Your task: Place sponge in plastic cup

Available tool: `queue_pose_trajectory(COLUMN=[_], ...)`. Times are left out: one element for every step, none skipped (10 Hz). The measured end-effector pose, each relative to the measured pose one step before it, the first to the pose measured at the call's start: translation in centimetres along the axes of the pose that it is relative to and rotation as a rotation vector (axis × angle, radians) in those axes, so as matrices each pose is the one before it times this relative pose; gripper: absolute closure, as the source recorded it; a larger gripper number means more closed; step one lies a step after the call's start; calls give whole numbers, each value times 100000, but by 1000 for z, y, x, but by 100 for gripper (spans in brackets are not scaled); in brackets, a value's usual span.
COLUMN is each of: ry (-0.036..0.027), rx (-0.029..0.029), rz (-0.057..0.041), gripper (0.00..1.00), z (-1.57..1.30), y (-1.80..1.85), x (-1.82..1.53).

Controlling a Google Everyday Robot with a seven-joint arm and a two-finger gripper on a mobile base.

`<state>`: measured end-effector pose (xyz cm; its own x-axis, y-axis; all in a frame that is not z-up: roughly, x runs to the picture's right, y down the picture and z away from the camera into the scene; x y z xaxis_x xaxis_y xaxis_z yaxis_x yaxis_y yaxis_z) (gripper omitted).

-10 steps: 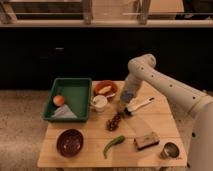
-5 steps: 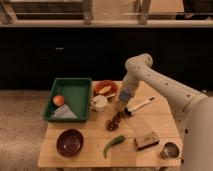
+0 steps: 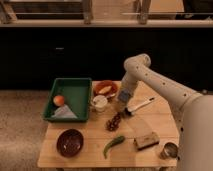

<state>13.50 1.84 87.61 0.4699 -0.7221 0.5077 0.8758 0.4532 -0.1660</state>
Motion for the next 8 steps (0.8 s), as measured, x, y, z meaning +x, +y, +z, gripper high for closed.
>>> queue_pose_trajectory(ry=[-60, -237, -364, -294, -270, -181, -241, -216], rx=[94, 174, 28, -19, 87, -33, 6, 105], rz=[623, 1260, 790, 445, 285, 141, 303, 266], gripper=[95, 84, 74, 64, 54, 46, 35, 25], z=[124, 170, 147, 104, 142, 64, 73, 34], y=[-44, -15, -6, -53, -123, -26, 55, 37], x=[115, 148, 72, 30, 13, 2, 21, 15])
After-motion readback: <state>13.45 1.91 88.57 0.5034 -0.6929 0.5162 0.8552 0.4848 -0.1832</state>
